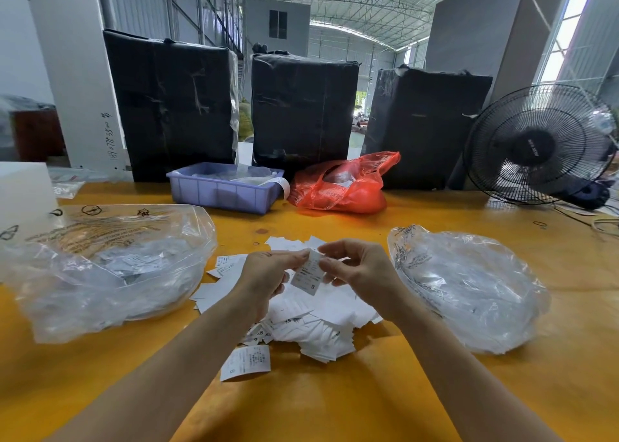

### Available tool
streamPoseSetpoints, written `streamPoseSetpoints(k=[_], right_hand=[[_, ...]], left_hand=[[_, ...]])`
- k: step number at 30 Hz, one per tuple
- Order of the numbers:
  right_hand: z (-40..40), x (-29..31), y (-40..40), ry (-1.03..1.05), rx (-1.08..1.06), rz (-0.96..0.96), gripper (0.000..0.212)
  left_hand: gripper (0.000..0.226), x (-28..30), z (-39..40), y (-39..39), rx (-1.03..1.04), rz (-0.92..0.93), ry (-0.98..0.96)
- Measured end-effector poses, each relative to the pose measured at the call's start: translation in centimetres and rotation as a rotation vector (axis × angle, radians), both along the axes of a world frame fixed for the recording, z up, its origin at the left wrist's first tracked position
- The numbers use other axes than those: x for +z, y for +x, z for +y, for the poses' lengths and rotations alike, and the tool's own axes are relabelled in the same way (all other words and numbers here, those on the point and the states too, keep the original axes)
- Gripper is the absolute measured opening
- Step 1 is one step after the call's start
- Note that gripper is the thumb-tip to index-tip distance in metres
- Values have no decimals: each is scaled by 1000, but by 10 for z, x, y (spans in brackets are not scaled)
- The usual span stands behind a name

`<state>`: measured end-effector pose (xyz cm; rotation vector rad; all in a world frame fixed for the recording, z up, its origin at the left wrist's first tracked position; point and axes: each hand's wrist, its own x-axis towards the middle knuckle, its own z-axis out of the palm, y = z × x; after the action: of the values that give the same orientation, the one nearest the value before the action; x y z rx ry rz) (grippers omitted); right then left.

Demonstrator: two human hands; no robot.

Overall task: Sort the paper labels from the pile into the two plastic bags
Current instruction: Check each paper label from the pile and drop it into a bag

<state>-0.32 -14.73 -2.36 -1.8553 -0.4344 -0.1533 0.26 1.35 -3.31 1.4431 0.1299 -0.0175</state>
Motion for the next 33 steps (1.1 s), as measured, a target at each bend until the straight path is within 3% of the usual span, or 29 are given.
streamPoseSetpoints(k=[7, 13, 20, 25, 29, 33], right_hand=[[1, 0, 0, 99, -51, 14, 11], [-1, 2, -4, 95, -142, -65, 7], [-2, -4, 0, 37, -149, -28, 12], [1, -6, 1, 13, -139, -37, 13], [2, -6, 3, 6, -145, -55, 14], [-5, -5, 9, -75, -265, -136, 13]], left_hand=[[14, -3, -4, 1, -10, -57, 6], [19, -3, 4, 0, -160, -56, 181], [9, 30, 50, 9, 99, -104, 130], [5, 45, 142, 14, 495, -171, 647], [12, 35, 177, 10, 685, 45, 1094], [21, 25, 174, 6, 745, 213, 1330]])
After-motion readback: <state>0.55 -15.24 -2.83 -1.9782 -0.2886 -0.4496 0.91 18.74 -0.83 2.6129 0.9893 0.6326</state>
